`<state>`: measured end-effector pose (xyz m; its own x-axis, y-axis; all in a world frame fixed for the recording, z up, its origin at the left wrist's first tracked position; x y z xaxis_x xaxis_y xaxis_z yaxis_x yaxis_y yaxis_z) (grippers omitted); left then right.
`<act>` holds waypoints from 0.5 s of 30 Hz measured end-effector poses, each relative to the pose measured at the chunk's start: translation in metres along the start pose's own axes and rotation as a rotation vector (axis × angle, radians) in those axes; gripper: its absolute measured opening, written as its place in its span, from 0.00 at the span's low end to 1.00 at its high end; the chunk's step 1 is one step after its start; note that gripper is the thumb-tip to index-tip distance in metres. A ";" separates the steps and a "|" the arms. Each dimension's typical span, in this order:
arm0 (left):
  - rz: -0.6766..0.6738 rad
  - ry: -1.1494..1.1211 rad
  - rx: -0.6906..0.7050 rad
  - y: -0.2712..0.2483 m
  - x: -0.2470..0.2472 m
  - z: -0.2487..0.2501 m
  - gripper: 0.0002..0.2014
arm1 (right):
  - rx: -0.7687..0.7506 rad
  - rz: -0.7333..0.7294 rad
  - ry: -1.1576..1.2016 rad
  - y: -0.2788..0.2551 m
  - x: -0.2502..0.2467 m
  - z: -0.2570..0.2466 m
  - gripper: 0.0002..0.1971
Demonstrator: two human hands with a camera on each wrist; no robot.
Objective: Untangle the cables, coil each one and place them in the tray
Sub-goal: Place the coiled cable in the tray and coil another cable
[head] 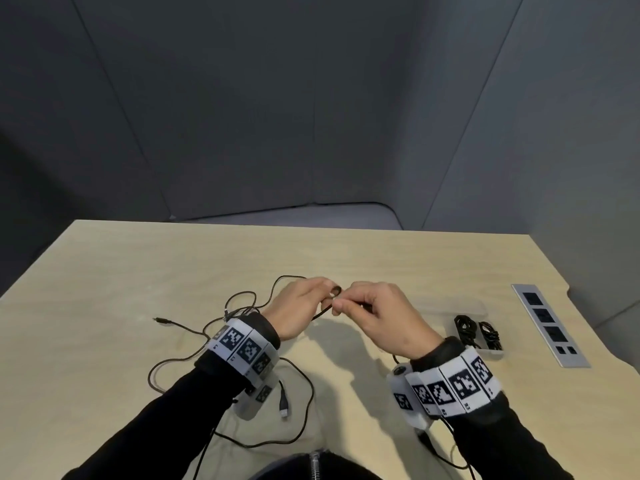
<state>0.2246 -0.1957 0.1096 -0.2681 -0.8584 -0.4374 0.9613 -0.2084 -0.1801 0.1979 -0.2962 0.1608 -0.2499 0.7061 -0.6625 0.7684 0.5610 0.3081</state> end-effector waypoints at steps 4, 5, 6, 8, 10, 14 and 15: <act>-0.203 0.032 -0.023 -0.010 0.021 0.014 0.27 | 0.075 0.130 0.166 0.001 -0.013 0.017 0.09; -0.259 0.028 -0.045 -0.012 0.025 0.012 0.26 | 0.107 0.193 0.216 0.000 -0.019 0.024 0.08; -0.303 0.023 -0.063 -0.013 0.029 0.008 0.25 | 0.145 0.264 0.264 -0.002 -0.026 0.031 0.08; -0.340 0.030 -0.065 -0.017 0.034 0.004 0.22 | 0.228 0.379 0.332 -0.008 -0.039 0.048 0.08; -0.324 0.071 -0.045 -0.019 0.034 0.001 0.20 | 0.289 0.426 0.385 -0.013 -0.044 0.060 0.07; -0.287 -0.014 -0.019 -0.017 0.032 0.007 0.14 | 0.313 0.473 0.447 -0.021 -0.044 0.068 0.07; -0.256 -0.121 -0.045 -0.014 0.029 0.007 0.15 | 0.320 0.484 0.474 -0.023 -0.043 0.070 0.08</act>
<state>0.2038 -0.2211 0.1060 -0.4894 -0.8310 -0.2644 0.8589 -0.4068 -0.3112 0.2324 -0.3697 0.1350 -0.0115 0.9932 -0.1161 0.9727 0.0381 0.2291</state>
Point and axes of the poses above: each hand's wrist, its own y-axis towards the middle knuckle, its own x-axis out of the palm, z = x × y, the point moved 10 cm from there along y, towards the middle knuckle, and after that the axes turned 12 degrees about -x, right-handed, at the moved point
